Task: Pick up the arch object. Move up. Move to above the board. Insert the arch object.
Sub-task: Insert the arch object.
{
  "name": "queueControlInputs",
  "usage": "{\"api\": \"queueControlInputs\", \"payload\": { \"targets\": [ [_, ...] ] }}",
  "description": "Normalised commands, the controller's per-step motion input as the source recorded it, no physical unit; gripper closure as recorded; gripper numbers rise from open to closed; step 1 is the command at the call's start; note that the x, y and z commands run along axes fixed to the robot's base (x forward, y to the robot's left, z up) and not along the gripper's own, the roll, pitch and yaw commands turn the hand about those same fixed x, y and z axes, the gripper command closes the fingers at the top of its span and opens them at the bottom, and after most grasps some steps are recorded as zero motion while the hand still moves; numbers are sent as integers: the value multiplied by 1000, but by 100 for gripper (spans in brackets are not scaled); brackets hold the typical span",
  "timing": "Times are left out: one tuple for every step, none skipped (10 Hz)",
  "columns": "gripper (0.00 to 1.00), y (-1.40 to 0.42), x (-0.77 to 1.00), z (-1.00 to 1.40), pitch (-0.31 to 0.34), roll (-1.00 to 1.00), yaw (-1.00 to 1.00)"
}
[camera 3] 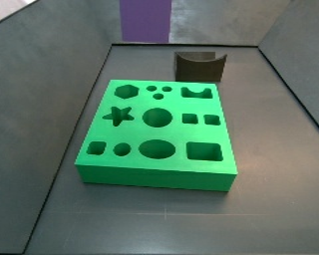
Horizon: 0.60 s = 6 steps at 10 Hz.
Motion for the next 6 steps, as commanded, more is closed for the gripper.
{"api": "queueControlInputs", "payload": {
  "targets": [
    [100,0,0,0,-4,0,0],
    [100,0,0,0,4,0,0],
    [100,0,0,0,4,0,0],
    [100,0,0,0,4,0,0],
    [100,0,0,0,-6,0,0],
    [100,0,0,0,6,0,0]
  ]
}}
